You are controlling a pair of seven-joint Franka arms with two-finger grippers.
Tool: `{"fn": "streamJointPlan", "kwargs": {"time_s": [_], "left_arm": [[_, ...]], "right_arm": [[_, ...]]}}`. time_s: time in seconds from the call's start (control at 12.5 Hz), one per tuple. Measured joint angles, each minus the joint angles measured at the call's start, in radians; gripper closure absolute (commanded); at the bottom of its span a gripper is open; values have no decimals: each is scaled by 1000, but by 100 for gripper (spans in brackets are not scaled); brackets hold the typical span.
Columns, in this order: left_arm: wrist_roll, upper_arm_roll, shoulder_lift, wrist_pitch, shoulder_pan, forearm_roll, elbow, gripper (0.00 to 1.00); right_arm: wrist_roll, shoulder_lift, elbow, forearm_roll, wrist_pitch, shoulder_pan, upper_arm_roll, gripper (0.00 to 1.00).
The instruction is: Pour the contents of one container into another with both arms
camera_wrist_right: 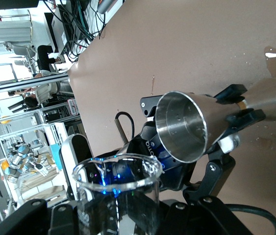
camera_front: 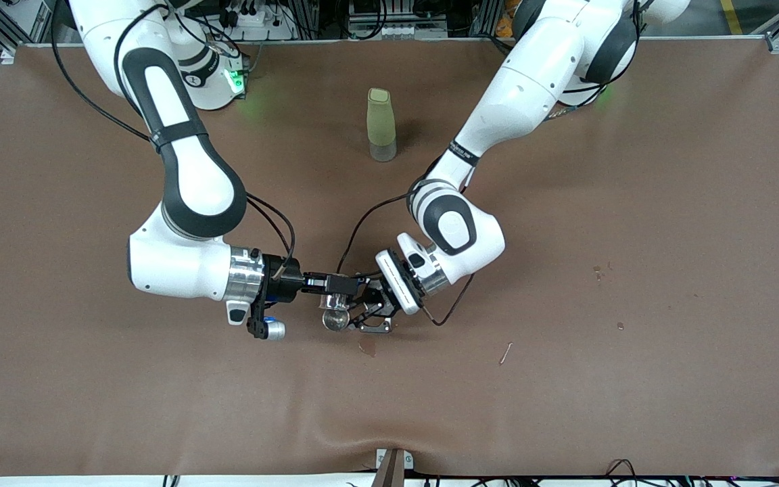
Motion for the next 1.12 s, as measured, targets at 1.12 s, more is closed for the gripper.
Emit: {"fn": "streamJointPlan", "kwargs": {"time_s": [1.12], "left_arm": [[3,16,0,0,76,0,-13,100]], "right_arm": [[-359,20,15,50,8,-80,-28,100]]}}
